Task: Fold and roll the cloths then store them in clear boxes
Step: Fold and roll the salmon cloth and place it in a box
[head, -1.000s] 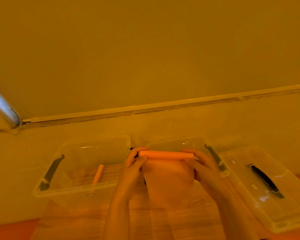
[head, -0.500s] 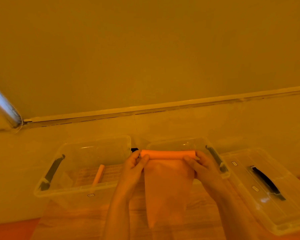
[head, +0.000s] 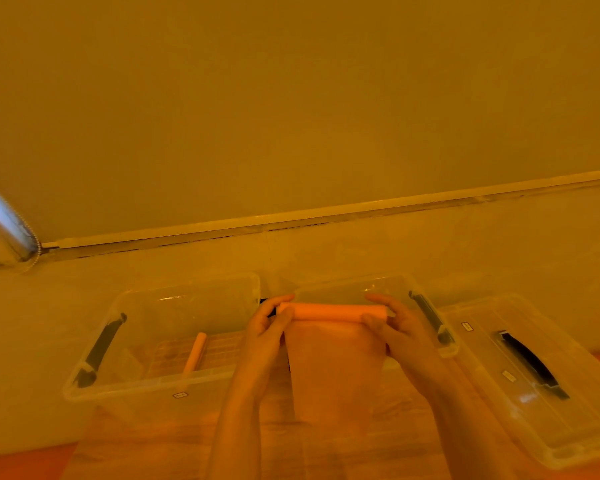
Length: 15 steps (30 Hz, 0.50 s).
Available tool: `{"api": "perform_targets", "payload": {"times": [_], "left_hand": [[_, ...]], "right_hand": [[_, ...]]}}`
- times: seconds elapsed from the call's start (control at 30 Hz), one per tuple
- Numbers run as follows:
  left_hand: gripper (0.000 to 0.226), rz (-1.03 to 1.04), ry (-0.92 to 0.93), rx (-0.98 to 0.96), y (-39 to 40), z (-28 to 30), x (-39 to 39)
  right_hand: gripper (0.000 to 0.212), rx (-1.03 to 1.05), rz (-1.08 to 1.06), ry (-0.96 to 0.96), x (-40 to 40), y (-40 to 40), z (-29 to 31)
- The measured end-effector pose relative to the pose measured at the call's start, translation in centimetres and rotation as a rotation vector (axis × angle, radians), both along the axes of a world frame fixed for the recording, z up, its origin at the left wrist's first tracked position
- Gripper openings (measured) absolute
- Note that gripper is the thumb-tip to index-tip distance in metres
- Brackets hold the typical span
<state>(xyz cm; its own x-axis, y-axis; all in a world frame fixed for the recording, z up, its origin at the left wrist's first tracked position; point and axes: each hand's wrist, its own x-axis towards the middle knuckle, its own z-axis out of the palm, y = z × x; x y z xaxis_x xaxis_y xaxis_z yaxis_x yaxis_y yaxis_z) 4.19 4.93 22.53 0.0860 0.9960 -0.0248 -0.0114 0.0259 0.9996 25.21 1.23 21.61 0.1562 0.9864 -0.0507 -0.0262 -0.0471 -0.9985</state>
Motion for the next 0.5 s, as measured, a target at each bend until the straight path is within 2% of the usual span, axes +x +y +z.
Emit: {"api": "perform_targets", "payload": {"times": [0.07, 0.13, 0.27, 0.43, 0.5], "left_hand": [[0.022, -0.021, -0.025, -0.013, 0.11, 0.11, -0.02], [0.022, -0.038, -0.017, -0.006, 0.13, 0.15, -0.07], [0.032, -0.037, 0.049, -0.021, 0.19, -0.31, -0.38], [0.023, -0.033, -0.018, -0.013, 0.46, -0.38, -0.42], [0.016, -0.013, -0.022, -0.009, 0.61, -0.31, -0.33]], "right_hand": [[0.03, 0.008, 0.017, 0.025, 0.09, -0.06, 0.11], [0.024, 0.028, 0.03, 0.04, 0.2, -0.22, 0.4], [0.019, 0.035, 0.047, -0.043, 0.67, -0.13, 0.77], [0.027, 0.008, 0.04, -0.042, 0.82, 0.07, 0.16], [0.023, -0.009, 0.03, 0.001, 0.66, 0.05, 0.26]]}}
